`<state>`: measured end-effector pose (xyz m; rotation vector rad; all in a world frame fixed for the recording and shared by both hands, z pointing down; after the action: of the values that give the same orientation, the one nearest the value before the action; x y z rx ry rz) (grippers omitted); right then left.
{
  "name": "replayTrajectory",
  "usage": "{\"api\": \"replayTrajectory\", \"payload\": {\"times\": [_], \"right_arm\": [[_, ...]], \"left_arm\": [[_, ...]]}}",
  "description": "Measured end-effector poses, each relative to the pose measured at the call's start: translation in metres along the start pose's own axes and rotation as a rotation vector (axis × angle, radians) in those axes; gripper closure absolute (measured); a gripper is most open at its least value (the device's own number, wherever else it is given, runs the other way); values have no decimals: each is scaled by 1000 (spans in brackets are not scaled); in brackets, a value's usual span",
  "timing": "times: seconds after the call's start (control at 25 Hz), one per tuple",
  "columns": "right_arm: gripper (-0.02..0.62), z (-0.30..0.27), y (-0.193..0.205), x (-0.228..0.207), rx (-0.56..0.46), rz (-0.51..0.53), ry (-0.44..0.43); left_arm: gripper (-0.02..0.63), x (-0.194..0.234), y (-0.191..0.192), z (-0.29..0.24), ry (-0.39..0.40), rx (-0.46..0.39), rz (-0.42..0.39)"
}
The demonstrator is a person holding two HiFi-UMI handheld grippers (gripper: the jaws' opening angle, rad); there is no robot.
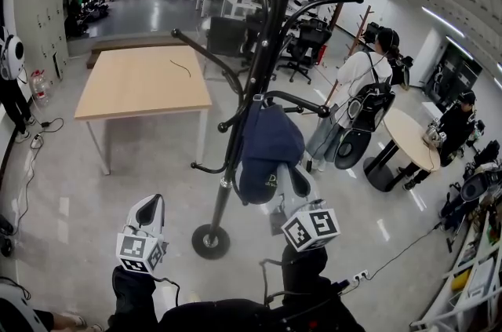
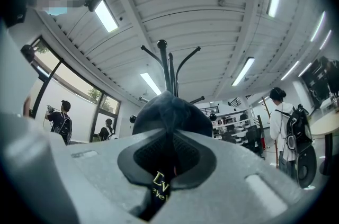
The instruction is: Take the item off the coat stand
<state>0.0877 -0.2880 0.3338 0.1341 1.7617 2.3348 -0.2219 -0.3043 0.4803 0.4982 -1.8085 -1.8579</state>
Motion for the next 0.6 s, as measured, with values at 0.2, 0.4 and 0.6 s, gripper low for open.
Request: {"api": "replayTrajectory", "payload": {"times": [0.2,0.4,0.6], "right_arm": [[588,2,-10,-1,-24,2,7],[588,6,-17,-1,-40,4,15],[588,9,-26,1,-57,13,19]], "left_arm": [[603,0,0,0,2,-5,3],[603,1,-1,2,1,-5,4],[603,1,-1,3,4,-8,5]]}}
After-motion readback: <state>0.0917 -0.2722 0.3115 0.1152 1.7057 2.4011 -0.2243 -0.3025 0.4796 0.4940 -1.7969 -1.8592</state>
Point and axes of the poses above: the fingertips, and each gripper's own axes: z backward along the fingers, x to its left, y out of its underside, the point moved 4 cm from there along z, backward along the fingers, and after that the axes turned 5 degrees about y, right-handed, at the moved point
